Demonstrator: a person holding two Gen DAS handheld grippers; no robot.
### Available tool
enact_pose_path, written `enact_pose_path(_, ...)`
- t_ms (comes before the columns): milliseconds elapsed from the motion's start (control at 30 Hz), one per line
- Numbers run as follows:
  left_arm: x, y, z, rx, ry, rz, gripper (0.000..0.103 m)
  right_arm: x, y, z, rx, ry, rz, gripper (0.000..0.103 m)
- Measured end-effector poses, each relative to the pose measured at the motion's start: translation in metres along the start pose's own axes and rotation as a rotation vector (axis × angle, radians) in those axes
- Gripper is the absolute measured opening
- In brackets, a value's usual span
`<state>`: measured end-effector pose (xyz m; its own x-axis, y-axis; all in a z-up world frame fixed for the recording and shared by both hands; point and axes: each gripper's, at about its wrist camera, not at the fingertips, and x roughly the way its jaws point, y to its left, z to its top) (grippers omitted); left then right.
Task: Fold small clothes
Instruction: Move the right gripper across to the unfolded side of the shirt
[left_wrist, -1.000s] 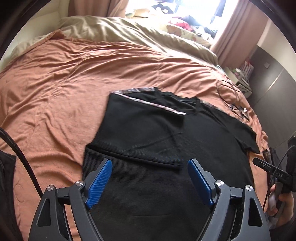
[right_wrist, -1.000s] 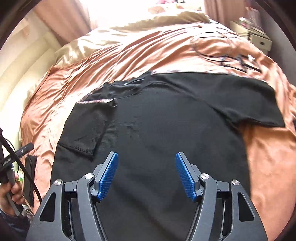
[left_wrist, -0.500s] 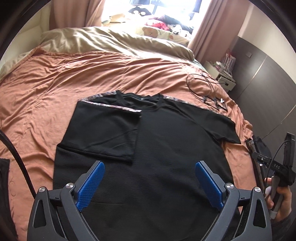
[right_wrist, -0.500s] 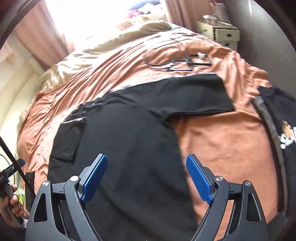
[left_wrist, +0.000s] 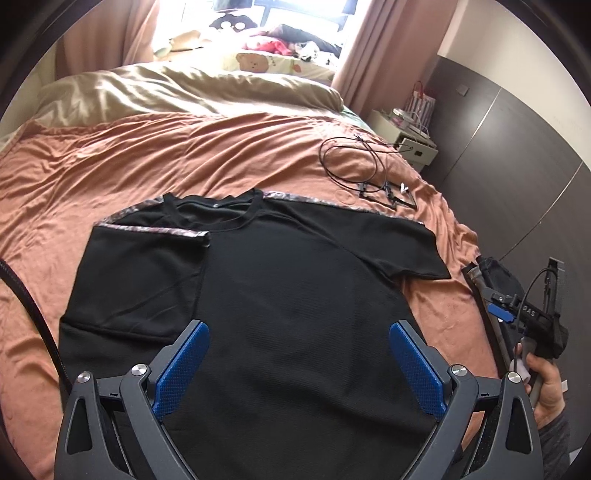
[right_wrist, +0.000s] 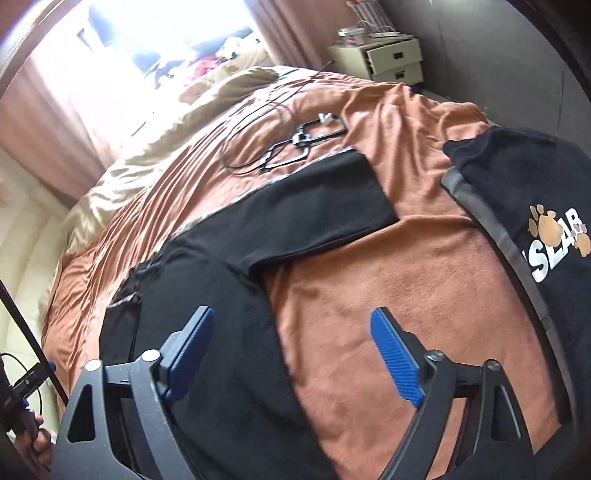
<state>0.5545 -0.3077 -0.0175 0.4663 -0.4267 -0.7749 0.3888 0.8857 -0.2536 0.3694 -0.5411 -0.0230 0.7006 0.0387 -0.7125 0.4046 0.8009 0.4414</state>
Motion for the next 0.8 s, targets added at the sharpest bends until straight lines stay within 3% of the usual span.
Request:
enact_pose_path(100,0.015,-0.006,0.005,0.004,0.001,-0.002,0.099,0.015,-0.010,0.008,0.026,0.011,0.007,0.068)
enact_pose_path(467,0.080,-0.018,0.013,0.020,0.045,-0.017,0.098,0.107,-0.029,0.047,-0.021,0.040,-0.046,0.068)
enact_pose_path(800,0.149,0.008,0.009,-0.038,0.117,-0.022,0.089,0.162,-0.054,0.067,0.134,0.046,0.018,0.066)
